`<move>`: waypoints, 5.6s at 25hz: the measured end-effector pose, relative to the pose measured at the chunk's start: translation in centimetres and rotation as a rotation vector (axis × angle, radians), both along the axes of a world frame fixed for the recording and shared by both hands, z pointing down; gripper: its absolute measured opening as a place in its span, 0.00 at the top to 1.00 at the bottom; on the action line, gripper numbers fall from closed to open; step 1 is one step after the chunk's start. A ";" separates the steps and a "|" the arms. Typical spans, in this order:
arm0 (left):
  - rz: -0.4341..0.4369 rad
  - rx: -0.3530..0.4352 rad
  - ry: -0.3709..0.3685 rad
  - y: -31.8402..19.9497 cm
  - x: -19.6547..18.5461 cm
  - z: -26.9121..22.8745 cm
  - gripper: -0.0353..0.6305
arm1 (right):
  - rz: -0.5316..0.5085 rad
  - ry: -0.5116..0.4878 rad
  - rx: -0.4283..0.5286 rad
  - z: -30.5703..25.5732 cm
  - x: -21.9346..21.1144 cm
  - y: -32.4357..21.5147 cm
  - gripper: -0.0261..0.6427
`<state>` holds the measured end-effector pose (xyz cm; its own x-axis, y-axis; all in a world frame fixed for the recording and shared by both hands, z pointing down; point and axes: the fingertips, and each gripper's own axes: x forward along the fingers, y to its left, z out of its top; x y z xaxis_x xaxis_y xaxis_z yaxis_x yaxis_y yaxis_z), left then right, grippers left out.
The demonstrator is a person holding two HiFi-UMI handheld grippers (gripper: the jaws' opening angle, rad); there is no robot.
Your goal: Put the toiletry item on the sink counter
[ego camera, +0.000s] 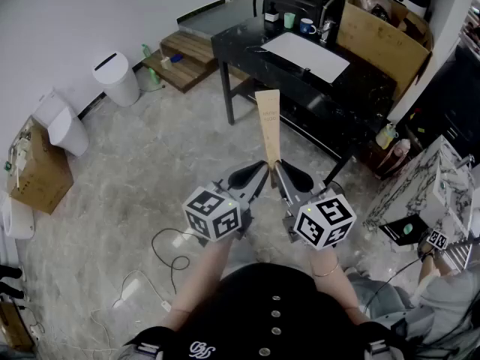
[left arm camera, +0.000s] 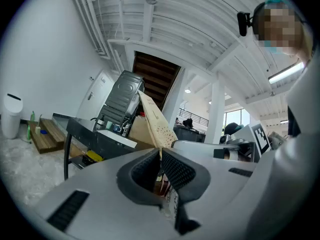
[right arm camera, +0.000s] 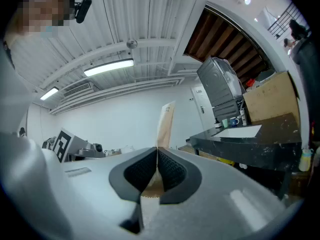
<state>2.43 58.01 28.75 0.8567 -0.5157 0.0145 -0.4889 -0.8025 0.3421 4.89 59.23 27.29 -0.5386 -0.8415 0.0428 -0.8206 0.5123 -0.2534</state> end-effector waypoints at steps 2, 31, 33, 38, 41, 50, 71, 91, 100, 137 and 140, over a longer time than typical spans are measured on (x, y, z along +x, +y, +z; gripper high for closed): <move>-0.011 0.007 -0.007 -0.1 -0.1 0.0 0.91 | 0.000 -0.001 0.000 0.1 -0.1 -0.1 0.95; -0.072 -0.007 -0.015 -8.9 0.1 1.8 0.91 | 0.006 0.030 -0.044 2.9 1.3 -9.8 0.95; -0.085 -0.009 -0.017 -11.8 -0.4 1.6 0.91 | 0.003 0.032 -0.039 2.7 1.0 -12.3 0.95; -0.094 0.016 -0.016 -19.1 -1.3 -0.2 0.91 | -0.010 0.039 -0.031 1.6 0.0 -19.1 0.95; -0.097 0.013 -0.015 -23.1 -2.1 -0.7 0.91 | -0.014 0.047 -0.030 0.9 -1.1 -23.1 0.95; -0.065 0.015 -0.009 -32.7 -4.2 -1.1 0.91 | 0.008 0.069 -0.024 0.6 -3.9 -33.0 0.95; -0.083 -0.004 -0.017 -44.9 -4.5 0.6 0.91 | -0.007 0.094 -0.067 2.9 -3.4 -44.9 0.95; -0.118 0.046 -0.020 -65.3 -0.6 -1.9 0.91 | -0.053 0.056 -0.021 0.4 1.1 -66.6 0.95; -0.163 0.009 -0.017 -71.0 0.3 -0.4 0.91 | -0.080 0.072 -0.055 1.5 2.7 -72.0 0.95; -0.173 -0.158 -0.049 -80.4 -1.4 6.1 0.91 | -0.059 0.096 -0.274 8.8 2.3 -81.0 0.95; -0.171 -0.191 -0.053 -80.9 -1.7 7.5 0.91 | -0.048 0.096 -0.295 9.8 2.1 -81.6 0.95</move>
<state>0.69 -22.89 36.28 0.7525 -0.6369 0.1679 -0.6334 -0.6300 0.4493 7.00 -22.40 37.04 -0.5592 -0.7589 0.3337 -0.8245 0.4669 -0.3198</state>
